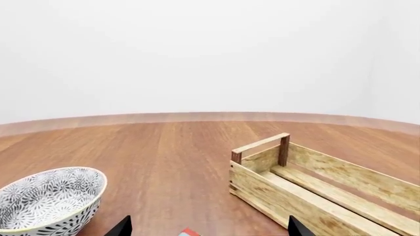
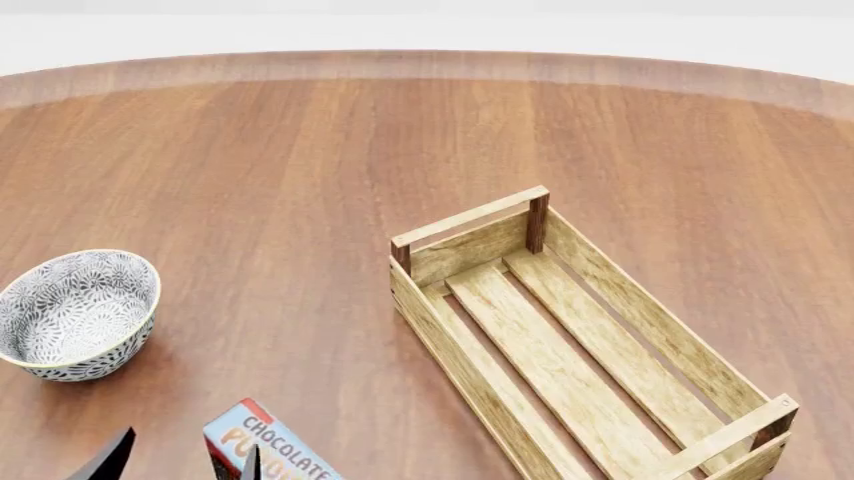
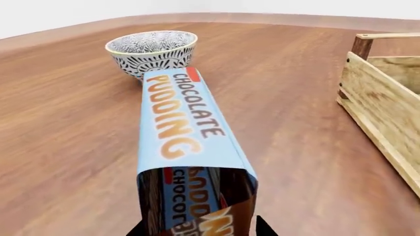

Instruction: Pick up the chocolate pudding and put it in the tray.

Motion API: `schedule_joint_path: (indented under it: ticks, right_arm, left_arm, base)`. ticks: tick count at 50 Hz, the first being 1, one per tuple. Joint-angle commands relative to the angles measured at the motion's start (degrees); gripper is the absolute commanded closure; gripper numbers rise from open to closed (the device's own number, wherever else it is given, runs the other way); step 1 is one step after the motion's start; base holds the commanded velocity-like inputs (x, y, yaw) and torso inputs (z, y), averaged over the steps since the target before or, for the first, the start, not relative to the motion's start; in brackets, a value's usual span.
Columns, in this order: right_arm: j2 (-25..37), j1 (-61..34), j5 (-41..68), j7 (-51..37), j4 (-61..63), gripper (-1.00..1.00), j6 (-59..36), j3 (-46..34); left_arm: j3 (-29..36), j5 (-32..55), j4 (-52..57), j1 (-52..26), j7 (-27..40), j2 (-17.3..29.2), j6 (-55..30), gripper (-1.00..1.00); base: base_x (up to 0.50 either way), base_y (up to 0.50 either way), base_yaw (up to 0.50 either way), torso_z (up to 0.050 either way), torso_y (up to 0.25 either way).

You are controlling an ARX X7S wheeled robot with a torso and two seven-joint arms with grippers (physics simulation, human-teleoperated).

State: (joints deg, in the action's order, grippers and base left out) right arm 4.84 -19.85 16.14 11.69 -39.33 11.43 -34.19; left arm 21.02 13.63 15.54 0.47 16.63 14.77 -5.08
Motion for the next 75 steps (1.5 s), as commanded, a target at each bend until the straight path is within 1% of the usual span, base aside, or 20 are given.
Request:
schedule_joint_path:
  ticks: [1, 3, 12, 24, 33, 51, 75]
  right_arm:
    - [3.3, 0.5, 0.0, -3.5, 5.9, 1.0, -2.3, 1.9]
    - [4.7, 1.3, 0.3, -4.7, 10.5, 1.0, -4.8, 2.1]
    - [7.4, 1.2, 1.2, -6.8, 19.1, 1.0, -10.1, 2.7]
    - [9.6, -0.2, 2.6, -9.0, 25.8, 1.0, -14.9, 4.1]
    - [11.6, -0.1, 3.2, -11.2, 29.5, 1.0, -16.5, 5.9]
    - [13.6, 0.1, 4.7, -14.9, 29.1, 1.0, -15.7, 10.6]
    - [13.1, -2.1, 5.1, -17.4, 19.7, 1.0, -12.0, 14.6]
  left_arm:
    - [0.4, 0.0, 0.0, -0.3, 0.3, 0.2, -0.2, -1.0]
    - [0.6, -0.3, -0.2, -0.5, 0.4, 0.1, -0.2, -1.0]
    - [0.7, 0.0, -0.1, -0.3, 0.6, 0.4, -0.1, -1.0]
    - [0.5, 0.4, -1.8, -0.4, 0.7, 0.4, 1.1, -1.0]
    - [0.6, 0.6, -1.8, 0.0, 0.9, 0.5, 1.7, -1.0]
    - [0.7, 1.1, -1.8, 0.0, 1.3, 0.9, 1.9, -1.0]
    - [1.3, 1.4, -1.2, -0.4, 1.7, 1.3, 1.4, -1.0]
  base:
    - [0.0, 0.0, 0.0, 0.0, 0.015]
    - [0.0, 0.0, 0.0, 0.0, 0.0]
    - [0.0, 0.0, 0.0, 0.0, 0.0]
    - [0.0, 0.0, 0.0, 0.0, 0.0]
    - [0.0, 0.0, 0.0, 0.0, 0.0]
    - [0.0, 0.0, 0.0, 0.0, 0.0]
    - [0.0, 0.0, 0.0, 0.0, 0.0]
